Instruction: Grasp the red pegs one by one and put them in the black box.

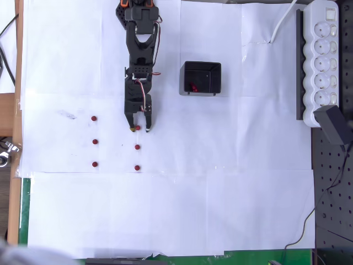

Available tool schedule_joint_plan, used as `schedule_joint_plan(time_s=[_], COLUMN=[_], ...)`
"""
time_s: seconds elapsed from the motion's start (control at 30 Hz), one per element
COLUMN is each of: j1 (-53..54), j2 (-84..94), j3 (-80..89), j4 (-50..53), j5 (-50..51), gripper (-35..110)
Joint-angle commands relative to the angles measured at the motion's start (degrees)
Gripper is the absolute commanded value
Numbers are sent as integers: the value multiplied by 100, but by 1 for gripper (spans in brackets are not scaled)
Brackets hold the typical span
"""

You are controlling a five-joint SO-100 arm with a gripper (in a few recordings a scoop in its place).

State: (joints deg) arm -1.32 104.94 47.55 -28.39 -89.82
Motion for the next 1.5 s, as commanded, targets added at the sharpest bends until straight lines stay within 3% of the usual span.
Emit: schedule_joint_plan(time_s=[0.0,0.4,0.73,0.9,0.97,1.2,1.47], j1=[-62,-132,-105,-79,-44,-149,-1107], j2=[-105,-220,-272,-510,-791,-2584,-3850], j3=[-53,-237,-246,-211,-18,1125,3419], j4=[-158,-132,-114,281,993,5229,9642], j5=[-62,-97,-141,-229,-413,-1679,-2892], gripper=[15,15,0,0,0,0,0])
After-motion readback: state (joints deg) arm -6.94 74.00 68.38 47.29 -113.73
